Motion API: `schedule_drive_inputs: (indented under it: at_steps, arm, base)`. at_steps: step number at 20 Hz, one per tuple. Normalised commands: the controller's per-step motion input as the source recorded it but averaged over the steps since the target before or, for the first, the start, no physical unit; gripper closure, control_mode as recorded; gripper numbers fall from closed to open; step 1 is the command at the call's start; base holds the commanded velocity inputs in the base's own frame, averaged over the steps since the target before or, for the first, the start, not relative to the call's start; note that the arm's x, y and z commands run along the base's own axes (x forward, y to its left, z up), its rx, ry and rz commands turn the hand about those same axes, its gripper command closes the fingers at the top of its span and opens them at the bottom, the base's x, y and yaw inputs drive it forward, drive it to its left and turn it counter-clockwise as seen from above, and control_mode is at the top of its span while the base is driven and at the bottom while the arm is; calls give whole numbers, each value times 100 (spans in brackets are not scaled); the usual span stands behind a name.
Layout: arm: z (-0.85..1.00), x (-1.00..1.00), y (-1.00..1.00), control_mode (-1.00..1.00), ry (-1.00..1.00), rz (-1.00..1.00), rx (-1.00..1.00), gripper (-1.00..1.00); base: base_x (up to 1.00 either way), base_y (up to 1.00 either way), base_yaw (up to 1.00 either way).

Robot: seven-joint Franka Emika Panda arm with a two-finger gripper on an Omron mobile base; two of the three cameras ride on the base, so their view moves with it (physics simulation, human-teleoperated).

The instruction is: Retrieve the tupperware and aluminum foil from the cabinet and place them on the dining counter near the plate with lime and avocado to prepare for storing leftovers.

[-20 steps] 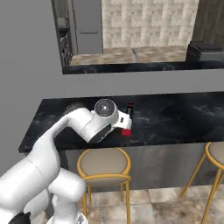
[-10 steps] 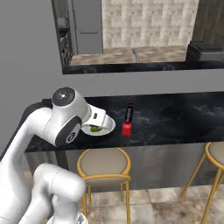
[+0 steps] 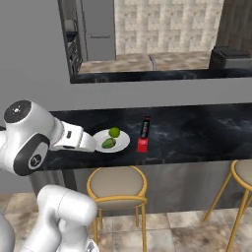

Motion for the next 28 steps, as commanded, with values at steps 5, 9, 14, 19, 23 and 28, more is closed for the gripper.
schedule_drive_inputs:
  at_steps: [5,9,14,19,23,28]
  arm:
    - [3,-37,32,-100,0,0,-3,-100]
    - [2,-27,5,100,0,0,0,-100]
    - [0,0,0,100,0,0,0,-100]
    - [0,0,0,100,0,0,0,-100]
    - [0,0,0,100,0,0,0,-100]
    - [0,0,0,100,0,0,0,-100]
  base:
    - [0,0,0]
    - [-35,0,-1]
    - [-80,-33,-26]
    - [-33,-97,-46]
    - [-2,-100,-47]
    - [27,-98,-43]
